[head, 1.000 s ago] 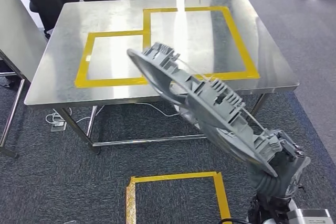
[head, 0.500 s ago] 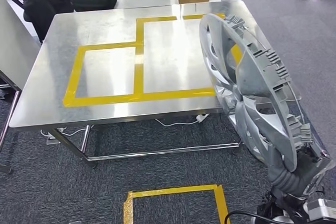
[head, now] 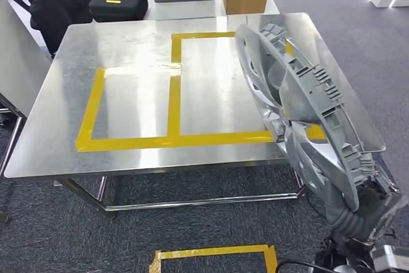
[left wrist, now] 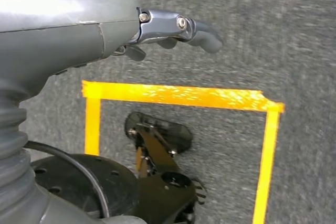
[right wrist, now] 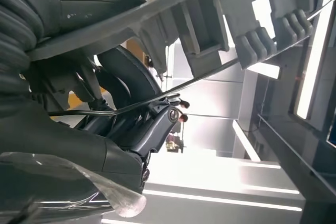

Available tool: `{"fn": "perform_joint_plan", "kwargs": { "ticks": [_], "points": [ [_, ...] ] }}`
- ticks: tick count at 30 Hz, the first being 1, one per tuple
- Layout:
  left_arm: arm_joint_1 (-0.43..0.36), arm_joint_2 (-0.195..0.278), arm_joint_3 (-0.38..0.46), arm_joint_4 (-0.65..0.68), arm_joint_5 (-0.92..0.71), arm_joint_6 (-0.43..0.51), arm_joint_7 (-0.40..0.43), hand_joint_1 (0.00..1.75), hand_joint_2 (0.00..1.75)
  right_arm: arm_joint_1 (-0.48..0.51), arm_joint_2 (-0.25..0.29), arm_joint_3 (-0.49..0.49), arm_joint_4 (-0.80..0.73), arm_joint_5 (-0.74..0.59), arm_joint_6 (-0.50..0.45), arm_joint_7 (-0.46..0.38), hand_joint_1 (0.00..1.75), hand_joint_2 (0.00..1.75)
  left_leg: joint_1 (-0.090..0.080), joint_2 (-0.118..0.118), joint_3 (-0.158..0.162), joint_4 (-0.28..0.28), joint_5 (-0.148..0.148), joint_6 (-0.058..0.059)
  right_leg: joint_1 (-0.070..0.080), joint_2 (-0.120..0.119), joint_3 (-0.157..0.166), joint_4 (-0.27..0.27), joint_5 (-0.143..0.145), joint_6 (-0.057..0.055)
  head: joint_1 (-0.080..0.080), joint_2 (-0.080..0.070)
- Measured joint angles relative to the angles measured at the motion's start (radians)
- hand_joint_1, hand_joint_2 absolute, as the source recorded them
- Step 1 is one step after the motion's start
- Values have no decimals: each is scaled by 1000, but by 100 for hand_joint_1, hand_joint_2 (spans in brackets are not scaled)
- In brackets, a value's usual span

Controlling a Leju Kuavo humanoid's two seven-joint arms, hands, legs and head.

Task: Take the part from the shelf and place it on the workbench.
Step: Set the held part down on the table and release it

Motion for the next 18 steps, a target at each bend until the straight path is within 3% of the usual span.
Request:
{"fn": "perform_joint_plan", "kwargs": {
  "ticks": [2, 4, 6, 8, 9, 10, 11, 13, 14, 15, 17, 18],
  "points": [
    [-3, 0, 0, 0, -1, 0, 1, 0, 175, 1, 0, -1, -3, 4, 3, 0, 175, 175, -2, 0, 4, 3, -6, -10, 1, 1, 11, -4, 2, -17, -1, 0],
    [-4, 1, 0, 0, -2, -1, 1, 0, 175, 2, 1, -2, -6, 7, 5, 0, 175, 175, -2, 2, -18, 53, 6, -20, -3, 0, 26, -12, -1, -28, -3, 0],
    [-6, 2, 0, 0, -5, -1, 1, 0, 175, 2, 1, -2, -8, 10, 8, 0, 175, 175, 1, 6, -86, 165, -1, -32, -6, -4, 46, -21, -11, -37, -7, 0],
    [-4, 2, 0, 0, -10, -2, 1, 0, 175, 1, 2, -3, -10, 15, 11, 0, 175, 175, 5, 8, -163, 264, -49, -40, -6, -4, 62, -23, -24, -42, -9, 0],
    [-3, 2, 0, 0, -12, -2, 1, 0, 175, 1, 2, -4, -10, 17, 12, 1, 175, 175, 7, 8, -189, 282, -68, -41, -6, -2, 71, -23, -31, -43, -9, 0],
    [-2, 2, 0, 0, -13, -2, 1, 0, 175, 1, 3, -5, -10, 19, 13, 1, 175, 175, 7, 8, -201, 274, -68, -41, -5, 0, 81, -23, -39, -43, -9, 0],
    [-1, 2, 0, 0, -14, -2, 1, 0, 175, 1, 4, -6, -11, 22, 14, 2, 175, 175, 7, 8, -200, 239, -43, -38, -5, 1, 92, -23, -47, -42, -9, 0],
    [-1, 2, 0, 0, -17, -2, 1, 0, 175, 0, 6, -8, -13, 28, 17, 2, 175, 175, 3, 9, -174, 124, 50, -25, -2, 2, 114, -24, -63, -38, -8, 0],
    [-1, 3, 0, 0, -20, -2, 1, 0, 175, 0, 8, -8, -15, 34, 19, 0, 175, 175, -1, 10, -164, 80, 70, -18, -1, 2, 121, -24, -70, -34, -8, 0],
    [-1, 4, 0, 0, -23, -2, 1, 0, 175, -1, 8, -8, -16, 43, 22, -1, 175, 175, -4, 10, -157, 53, 78, -11, 0, 3, 124, -24, -77, -28, -8, 0],
    [0, 6, 0, 0, -31, -5, 1, 0, 175, -3, 8, -7, -18, 78, 27, -5, 175, 175, -8, 9, -152, 43, 67, -3, 1, 4, 125, -27, -90, -14, -8, 0],
    [0, 6, 0, 0, -35, -7, 1, 0, 175, -4, 8, -5, -18, 103, 28, -5, 175, 175, -5, 9, -144, 36, 81, 0, 1, 4, 127, -27, -97, -8, -8, 0]
  ]
}}
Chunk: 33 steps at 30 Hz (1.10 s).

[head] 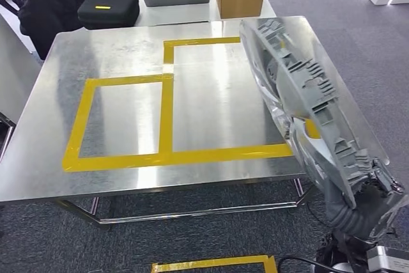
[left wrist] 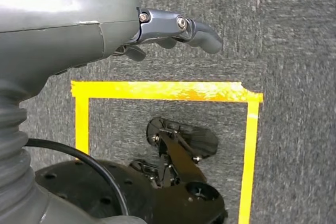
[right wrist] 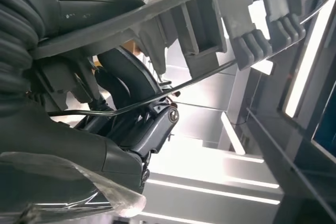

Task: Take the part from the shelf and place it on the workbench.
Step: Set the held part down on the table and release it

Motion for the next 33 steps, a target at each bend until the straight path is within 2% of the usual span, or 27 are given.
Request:
{"fn": "perform_joint_plan", "kwargs": {
  "ticks": [2, 3, 5, 6, 7, 8, 10, 11, 12, 14, 21, 28, 33],
  "points": [
    [-2, 0, 0, 0, -11, -6, -1, 0, 175, -4, -2, 12, 0, 59, 4, 4, 175, 175, 6, 1, 16, -14, 13, 6, 1, -1, -8, 31, -26, 9, 3, 0],
    [-5, 0, 0, 0, -19, -9, -1, 0, 175, -7, -6, 22, 2, 92, 8, 10, 175, 175, 9, 2, 23, -18, 15, 9, 0, -1, -30, 76, -51, 13, 3, 0],
    [-9, 0, 0, 0, -34, -14, -2, 0, 175, -14, -19, 47, 8, 151, 19, 28, 175, 175, 7, 2, 30, -19, 7, 14, -1, -2, -103, 202, -106, 20, 4, 0],
    [-11, 0, 0, 0, -40, -14, -1, 0, 175, -16, -26, 59, 14, 173, 24, 37, 175, 175, 7, 1, 34, -19, 2, 16, -2, -2, -137, 249, -115, 23, 4, 0],
    [-11, 0, 0, 0, -44, -15, -1, 0, 175, -17, -33, 68, 19, 187, 28, 43, 175, 175, 7, 0, 41, -18, -5, 16, -2, -2, -156, 264, -101, 24, 4, 0],
    [-11, 0, 0, 0, -46, -14, -1, 0, 175, -17, -39, 77, 26, 195, 31, 48, 175, 175, 7, -3, 49, -18, -12, 15, -2, -2, -157, 239, -65, 23, 4, 0],
    [-10, 0, 0, 0, -50, -13, 0, 0, 175, -19, -47, 89, 36, 205, 34, 53, 175, 175, 6, -7, 68, -18, -29, 11, -1, -2, -120, 122, 27, 18, 4, 0],
    [-11, 0, 0, 0, -53, -11, 1, 0, 175, -22, -52, 96, 40, 216, 37, 58, 175, 175, 5, -9, 74, -16, -36, 7, 0, -2, -98, 68, 57, 14, 4, 0],
    [-12, 0, -1, 0, -58, -8, 3, 0, 175, -28, -57, 103, 45, 234, 43, 66, 175, 175, 4, -9, 75, -14, -41, 3, 2, -2, -83, 34, 70, 9, 3, 0],
    [-16, 1, -4, 0, -74, -4, 11, 0, 175, -46, -71, 125, 57, 290, 60, 95, 175, 175, 1, -9, 73, -10, -45, 0, 4, 1, -70, 14, 69, 5, 0, 0],
    [-35, 8, -33, 0, -148, -34, 23, 0, 175, -180, -123, 225, 209, 521, 98, 255, 175, 175, 1, -7, 81, -26, -44, 0, 4, 4, -69, 11, 62, -4, -2, 0],
    [-61, 13, -70, 0, -206, -77, 34, 0, 175, -387, -161, 333, 503, 702, 150, 393, 175, 175, 1, -5, 82, -30, -38, -11, 5, 4, -66, 11, 66, -11, -1, 0],
    [-74, 20, -84, 0, -224, -106, 31, 0, 175, -553, -165, 410, 746, 775, 203, 459, 175, 175, 1, -5, 83, -29, -35, -14, 3, 4, -66, 10, 72, -10, -1, 0]
  ]
}}
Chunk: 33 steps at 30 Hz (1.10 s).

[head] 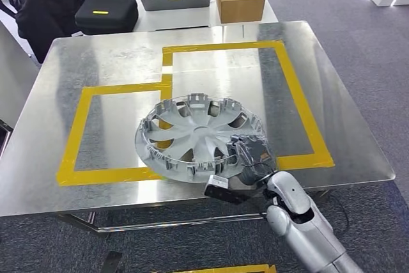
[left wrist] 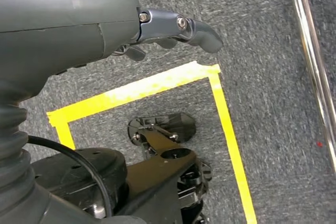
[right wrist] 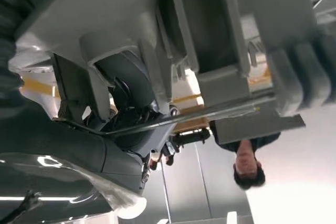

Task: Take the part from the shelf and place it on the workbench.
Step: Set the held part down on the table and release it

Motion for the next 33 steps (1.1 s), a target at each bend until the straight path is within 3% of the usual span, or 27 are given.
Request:
{"fn": "perform_joint_plan", "kwargs": {
  "ticks": [6, 17, 21, 26, 33],
  "points": [
    [-3, 8, -13, 0, -3, -13, 0, 0, 175, -134, 0, 51, 186, 19, 14, 17, 175, 175, 0, -1, 0, 1, 1, 1, -1, -1, 2, -2, 2, 2, 0, 0],
    [-3, 11, -15, 0, -4, -16, -2, 0, 175, -179, 0, 84, 273, 23, 10, 20, 175, 175, -1, -1, 0, 1, 1, 1, -1, -1, 2, -3, 2, 2, 0, 0],
    [-3, 13, -15, 0, -4, -35, -12, 0, 175, -222, 7, 97, 327, 63, 21, 111, 175, 175, -1, -1, 0, 1, 1, 1, -2, -1, 2, -3, 3, 3, 0, 0],
    [-2, 17, -15, 0, -6, -38, -1, 0, 175, -353, 35, 89, 497, 113, 23, 281, 175, 175, -1, -4, 0, 1, 4, 2, -2, -5, 3, -3, 4, 4, 0, 0],
    [14, 28, -10, 0, 0, -28, 30, 0, 175, -453, 44, 48, 646, 171, 0, 345, 175, 175, -2, -4, 0, 2, 5, 2, -2, -4, 3, -4, 5, 4, 0, 0]
  ]
}}
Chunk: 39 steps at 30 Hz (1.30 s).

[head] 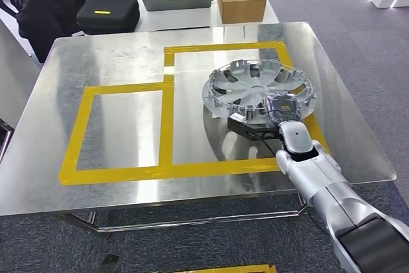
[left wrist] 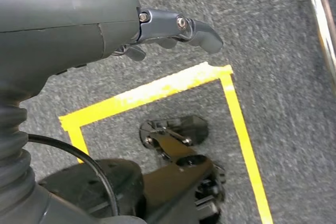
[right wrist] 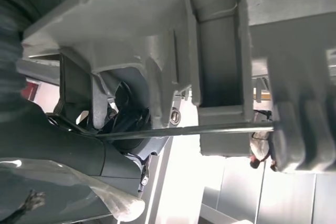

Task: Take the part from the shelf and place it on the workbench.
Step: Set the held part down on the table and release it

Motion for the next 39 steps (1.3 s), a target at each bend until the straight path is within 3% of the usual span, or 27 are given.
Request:
{"fn": "perform_joint_plan", "kwargs": {
  "ticks": [11, 15, 18, 28, 39],
  "points": [
    [3, 3, 6, 0, 3, 6, 1, 0, 175, -18, 9, -37, 46, 35, -4, 8, 175, 175, 0, 0, 0, 0, 0, 0, 0, -1, 0, 0, 0, 0, 0, 0],
    [3, 3, 6, 0, 2, 6, 2, 0, 175, -18, 11, -40, 50, 35, -4, 8, 0, 0, 0, 0, 0, 0, 0, 0, 0, -1, 0, 0, 0, 0, 0, 0],
    [3, 3, 8, 0, 2, -1, -5, 0, 175, -15, 13, -48, 53, 38, -6, -14, 0, 0, 0, 0, -1, 0, 0, 0, 0, -1, 0, 0, 0, 0, 0, 0],
    [3, 3, 44, 0, 4, -10, -44, 0, 175, 84, 32, -79, -77, 0, 3, -233, 0, 0, 0, 0, -1, 0, 0, 0, 0, 0, -1, 0, 0, 0, 0, 0],
    [21, 2, 111, 0, 6, -8, -83, 0, 175, 236, 5, -17, -493, -254, 224, -331, 0, 0, 0, 1, -2, 0, 0, 0, 0, 1, -3, 0, 0, 0, 0, 0]
  ]
}}
